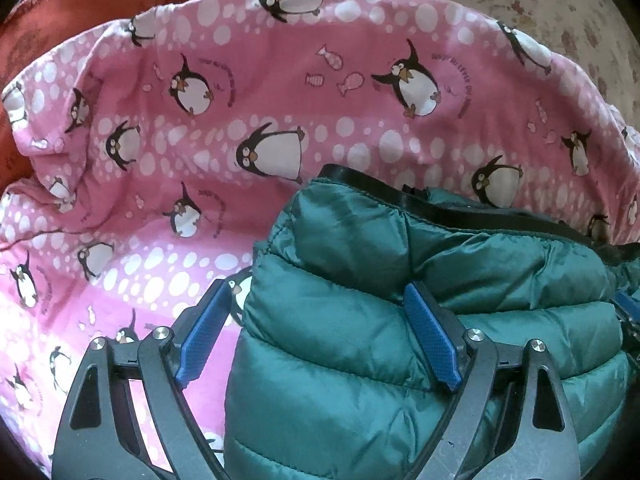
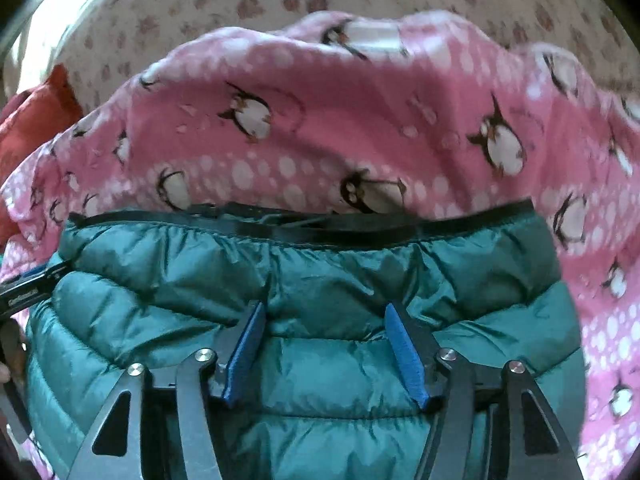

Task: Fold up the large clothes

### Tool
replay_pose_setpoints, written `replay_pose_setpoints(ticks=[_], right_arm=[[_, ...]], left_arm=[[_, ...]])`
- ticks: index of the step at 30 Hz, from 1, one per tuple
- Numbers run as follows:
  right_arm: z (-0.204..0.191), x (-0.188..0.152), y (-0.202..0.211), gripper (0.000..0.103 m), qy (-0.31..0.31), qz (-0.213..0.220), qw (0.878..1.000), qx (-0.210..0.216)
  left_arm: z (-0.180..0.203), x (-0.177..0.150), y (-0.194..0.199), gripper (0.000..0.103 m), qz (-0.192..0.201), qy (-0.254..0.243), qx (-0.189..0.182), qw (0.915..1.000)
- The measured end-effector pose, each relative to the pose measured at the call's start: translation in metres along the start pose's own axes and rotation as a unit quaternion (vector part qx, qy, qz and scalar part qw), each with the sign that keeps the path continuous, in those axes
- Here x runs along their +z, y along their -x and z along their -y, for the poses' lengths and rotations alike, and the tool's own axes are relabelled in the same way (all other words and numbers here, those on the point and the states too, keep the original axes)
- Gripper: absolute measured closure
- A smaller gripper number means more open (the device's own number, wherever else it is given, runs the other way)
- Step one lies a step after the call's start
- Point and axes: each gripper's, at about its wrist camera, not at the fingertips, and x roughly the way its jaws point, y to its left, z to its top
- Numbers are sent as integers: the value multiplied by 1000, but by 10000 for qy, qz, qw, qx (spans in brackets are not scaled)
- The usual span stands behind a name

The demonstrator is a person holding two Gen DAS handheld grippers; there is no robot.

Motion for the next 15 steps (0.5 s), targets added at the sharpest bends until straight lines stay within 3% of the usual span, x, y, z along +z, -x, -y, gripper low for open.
replay_pose_setpoints(ticks=[4,8,12,15], right_arm=[[-4,3,9,43,49,-15,10000,78],[14,-6,47,43,-185,257,9987,409],[46,-21,81,25,-417,372,9976,417],[70,-37,95,19,-627,287,9967,436]], left_arm=[[-8,-4,10,14,-37,75,-194,9998],[-29,-16,33,14,26,324,-842,9959],[-50,-32,46,15,-114,595,-1364,9888],[-62,-44,53,14,-215,814,-1681,9822]])
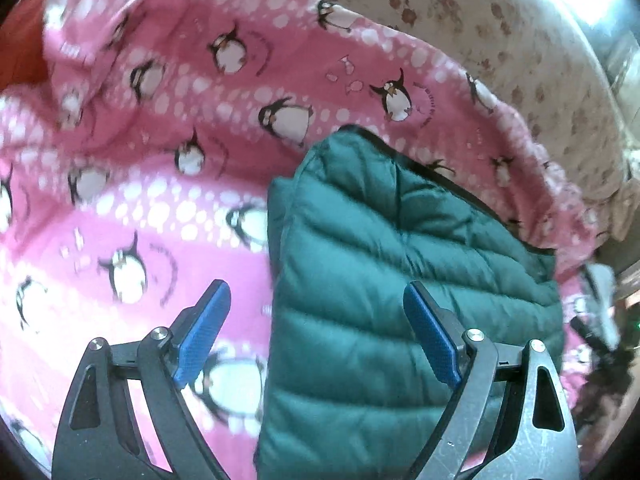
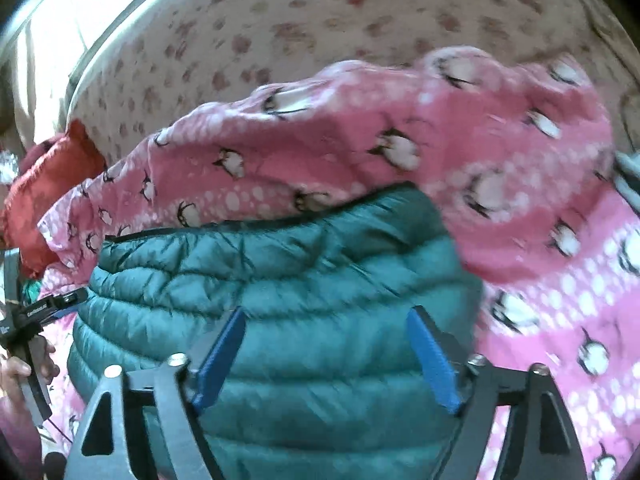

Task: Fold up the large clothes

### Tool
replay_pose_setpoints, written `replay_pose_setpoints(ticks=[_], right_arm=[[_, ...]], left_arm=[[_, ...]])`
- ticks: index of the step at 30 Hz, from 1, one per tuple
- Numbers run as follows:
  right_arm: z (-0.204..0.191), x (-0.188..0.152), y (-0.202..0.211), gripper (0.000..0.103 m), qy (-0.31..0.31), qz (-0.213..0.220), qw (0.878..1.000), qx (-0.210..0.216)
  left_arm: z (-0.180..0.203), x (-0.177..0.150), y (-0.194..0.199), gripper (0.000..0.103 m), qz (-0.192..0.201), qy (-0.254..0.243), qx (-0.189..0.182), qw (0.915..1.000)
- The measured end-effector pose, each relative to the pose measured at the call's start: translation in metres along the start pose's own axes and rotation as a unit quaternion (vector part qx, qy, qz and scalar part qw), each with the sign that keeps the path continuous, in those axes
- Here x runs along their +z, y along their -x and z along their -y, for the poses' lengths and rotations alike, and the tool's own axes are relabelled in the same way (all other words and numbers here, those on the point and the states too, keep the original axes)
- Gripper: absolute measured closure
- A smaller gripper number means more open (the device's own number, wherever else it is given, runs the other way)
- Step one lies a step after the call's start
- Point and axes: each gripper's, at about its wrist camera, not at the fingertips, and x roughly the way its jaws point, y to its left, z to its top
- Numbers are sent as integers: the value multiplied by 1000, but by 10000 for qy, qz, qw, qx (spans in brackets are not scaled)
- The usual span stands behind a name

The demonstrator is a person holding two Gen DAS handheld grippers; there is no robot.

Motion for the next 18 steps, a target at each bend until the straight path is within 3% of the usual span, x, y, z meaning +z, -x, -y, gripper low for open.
replay_pose_setpoints(ticks=[8,12,16,18], right_arm=[[50,-36,5,17,-688,-384,9968,140],[59,-45,-8,6,-781,-554,9951,257],[73,-50,-23,1,-1138,-651,9892,656],[78,-54,-32,1,-1338,-720,9844,891]], left_arm=[[-15,-28,-10,14,-403,326,-568,9970],[-18,-36,-21,13,-512,488,-739,9948],[-21,-40,-36,2,-546,696,-951,9915],[-18,-40,-38,1,-476,680,-940,9921]])
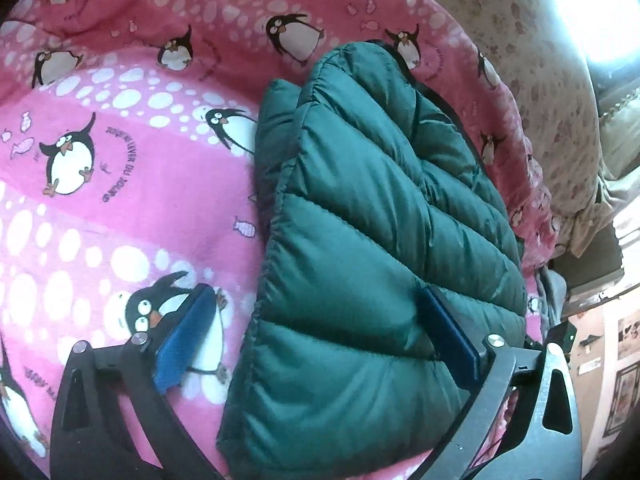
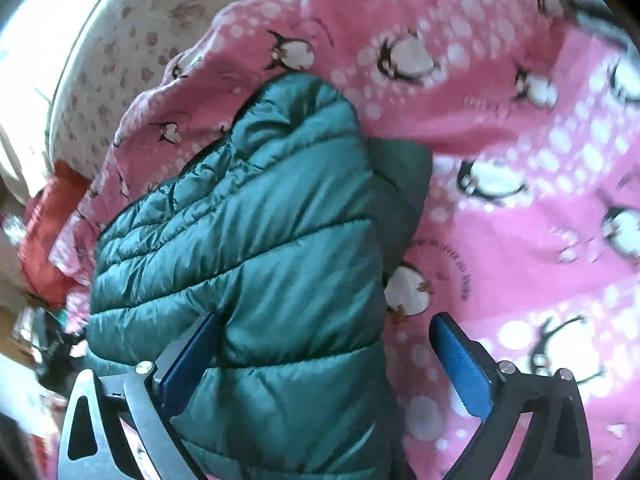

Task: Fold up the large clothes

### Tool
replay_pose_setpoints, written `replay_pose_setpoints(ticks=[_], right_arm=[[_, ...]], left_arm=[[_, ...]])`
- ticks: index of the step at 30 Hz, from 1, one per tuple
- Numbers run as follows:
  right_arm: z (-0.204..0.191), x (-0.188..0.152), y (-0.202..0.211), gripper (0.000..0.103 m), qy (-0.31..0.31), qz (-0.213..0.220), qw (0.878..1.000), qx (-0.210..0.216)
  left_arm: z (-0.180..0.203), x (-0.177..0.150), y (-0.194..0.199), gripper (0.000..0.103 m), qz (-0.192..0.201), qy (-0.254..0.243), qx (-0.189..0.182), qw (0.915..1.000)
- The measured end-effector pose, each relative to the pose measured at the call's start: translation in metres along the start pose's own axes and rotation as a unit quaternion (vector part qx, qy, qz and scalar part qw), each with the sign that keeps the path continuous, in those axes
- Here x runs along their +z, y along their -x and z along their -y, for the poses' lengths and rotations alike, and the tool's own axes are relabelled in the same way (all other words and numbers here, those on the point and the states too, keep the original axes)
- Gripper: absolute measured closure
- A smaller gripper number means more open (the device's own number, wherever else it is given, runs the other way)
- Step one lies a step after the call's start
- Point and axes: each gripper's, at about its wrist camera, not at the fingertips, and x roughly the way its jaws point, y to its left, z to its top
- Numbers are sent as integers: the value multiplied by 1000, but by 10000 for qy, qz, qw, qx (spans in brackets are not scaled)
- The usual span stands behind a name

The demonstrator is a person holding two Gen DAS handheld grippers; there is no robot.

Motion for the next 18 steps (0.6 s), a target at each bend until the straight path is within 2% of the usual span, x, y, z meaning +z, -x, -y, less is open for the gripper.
replay_pose_setpoints(ticks=[6,7,8,9,11,14,18], right_arm=[[5,-5,-6,2,-212,-1,9986,490],[2,-7,-6,6,-184,-16,9983,555],[-3,-9,-5,21,-126,-37,9972,733],[-8,-11,-3,26,-66,-10,9977,681],[-20,-14,4,37,212,120,9984,515],[-29,-16,17,49,329,170,9978,552],[-39,-23,38,55,479,193,9964,679]], left_arm=[[14,-4,-11,3,-126,-285,1,9995],[18,-5,-11,13,-151,-344,-33,9993],[20,-7,-10,22,-131,-381,-28,9992],[23,-9,-6,26,-70,-445,-12,9990],[31,-14,2,44,71,-700,10,9975],[40,-18,14,54,166,-916,57,9956],[50,-28,36,58,226,-1131,51,9933]])
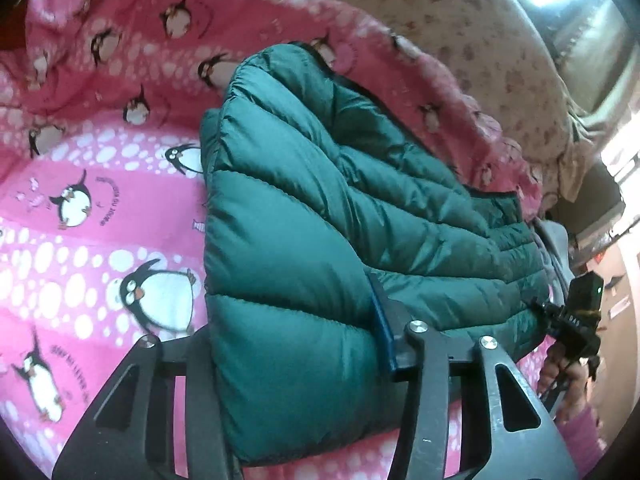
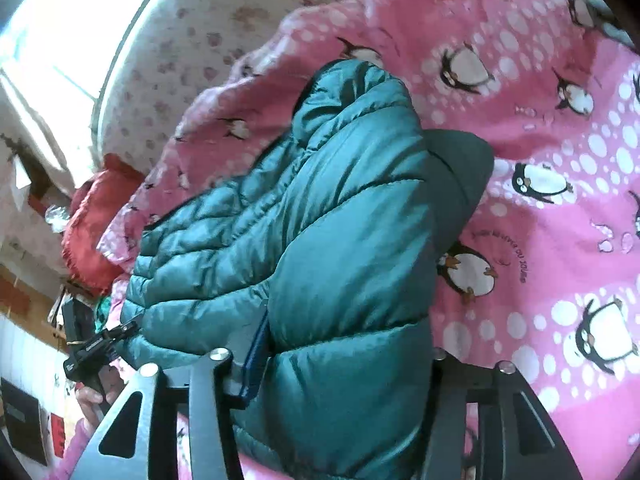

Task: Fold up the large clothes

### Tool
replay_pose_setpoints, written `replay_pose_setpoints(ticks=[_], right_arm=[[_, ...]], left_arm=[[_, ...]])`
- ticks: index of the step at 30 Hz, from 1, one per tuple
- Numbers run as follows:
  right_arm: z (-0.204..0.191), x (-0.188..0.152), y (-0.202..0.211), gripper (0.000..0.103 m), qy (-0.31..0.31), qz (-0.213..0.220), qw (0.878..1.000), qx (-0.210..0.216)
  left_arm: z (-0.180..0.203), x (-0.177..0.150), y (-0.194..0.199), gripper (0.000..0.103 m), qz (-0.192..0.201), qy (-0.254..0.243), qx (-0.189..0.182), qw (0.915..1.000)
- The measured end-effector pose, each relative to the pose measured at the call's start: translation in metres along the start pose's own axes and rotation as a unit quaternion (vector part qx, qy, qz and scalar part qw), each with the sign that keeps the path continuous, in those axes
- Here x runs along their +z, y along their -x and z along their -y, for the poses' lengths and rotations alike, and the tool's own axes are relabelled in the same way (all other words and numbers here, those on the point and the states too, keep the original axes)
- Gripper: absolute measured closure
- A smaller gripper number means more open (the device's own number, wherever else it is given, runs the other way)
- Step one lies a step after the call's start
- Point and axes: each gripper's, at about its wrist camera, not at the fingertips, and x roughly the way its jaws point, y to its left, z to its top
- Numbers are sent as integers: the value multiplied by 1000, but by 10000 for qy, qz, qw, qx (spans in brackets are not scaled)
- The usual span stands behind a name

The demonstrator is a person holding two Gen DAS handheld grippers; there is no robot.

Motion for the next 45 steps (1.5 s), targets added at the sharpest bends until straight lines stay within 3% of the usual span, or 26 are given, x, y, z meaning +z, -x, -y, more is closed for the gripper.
replay_pose_setpoints(ticks=[10,15,17,19,21,24,28,35,45], right_arm=[[-22,-48,53,56,-90,-168,9991,374],[-17,-84,75,56,-268,-202,9983,482],[-9,-94,70,53,-393,-249,9984,335],[-1,-99,60,42,-446,-321,9985,-8],[6,-104,50,26,-500,-311,9980,-214],[7,-108,54,26,-630,-181,9975,-263],[-8,-111,75,26,-383,37,9966,-735],[-44,-124,123,26,175,576,9886,-1378],[-104,-146,119,26,917,676,9858,-1232]], left_arm=[[6,-51,63,59,-213,-106,-219,9995],[-11,-75,61,54,-422,166,-122,9989],[-16,-81,54,38,-416,247,-3,9988],[-20,-85,49,29,-361,404,118,9985],[-19,-89,50,27,-235,560,240,9979],[-9,-94,57,27,-73,448,526,9976],[9,-103,75,27,128,245,1012,9945],[34,-124,102,27,448,-17,1455,9883],[46,-139,137,27,850,-142,1829,9793]])
